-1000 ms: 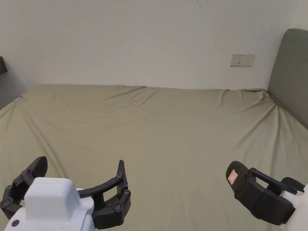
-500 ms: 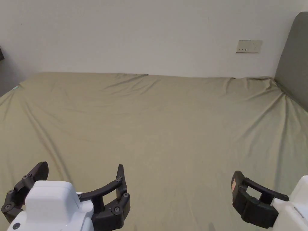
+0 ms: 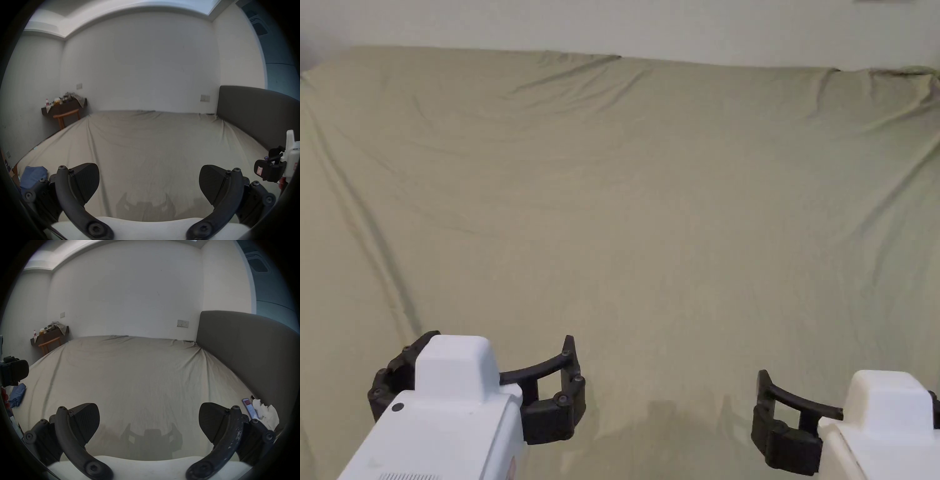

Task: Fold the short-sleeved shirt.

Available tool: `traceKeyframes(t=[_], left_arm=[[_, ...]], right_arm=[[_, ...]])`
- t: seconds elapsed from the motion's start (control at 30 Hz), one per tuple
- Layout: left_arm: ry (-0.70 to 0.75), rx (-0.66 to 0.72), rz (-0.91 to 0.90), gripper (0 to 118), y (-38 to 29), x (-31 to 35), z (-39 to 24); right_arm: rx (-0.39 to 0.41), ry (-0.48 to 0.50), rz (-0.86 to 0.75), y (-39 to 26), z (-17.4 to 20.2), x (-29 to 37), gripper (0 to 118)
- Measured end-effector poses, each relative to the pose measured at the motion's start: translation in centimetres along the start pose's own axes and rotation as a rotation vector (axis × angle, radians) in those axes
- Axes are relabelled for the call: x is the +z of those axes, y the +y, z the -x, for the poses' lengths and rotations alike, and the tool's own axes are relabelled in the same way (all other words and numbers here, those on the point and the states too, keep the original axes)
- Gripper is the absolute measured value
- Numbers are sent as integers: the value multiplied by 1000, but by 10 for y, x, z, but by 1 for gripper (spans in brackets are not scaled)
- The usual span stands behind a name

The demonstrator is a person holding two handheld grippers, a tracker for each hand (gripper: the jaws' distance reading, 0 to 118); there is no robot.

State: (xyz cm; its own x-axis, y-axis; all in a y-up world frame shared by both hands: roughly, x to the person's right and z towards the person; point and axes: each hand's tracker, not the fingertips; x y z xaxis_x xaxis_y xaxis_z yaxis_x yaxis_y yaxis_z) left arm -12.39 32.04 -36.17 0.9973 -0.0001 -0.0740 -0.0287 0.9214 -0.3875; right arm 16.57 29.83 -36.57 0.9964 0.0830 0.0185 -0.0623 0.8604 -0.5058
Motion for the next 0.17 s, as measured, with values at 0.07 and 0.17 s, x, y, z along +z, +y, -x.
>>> traceKeyframes(t=[0.07, 0.17], left_arm=[[-21, -6, 52, 118, -6, -35, -5], [-27, -8, 164, 118, -24, -88, -11]], right_arm=[[-14, 7, 70, -3, 0, -38, 118], [-24, 13, 177, -10, 4, -93, 118]])
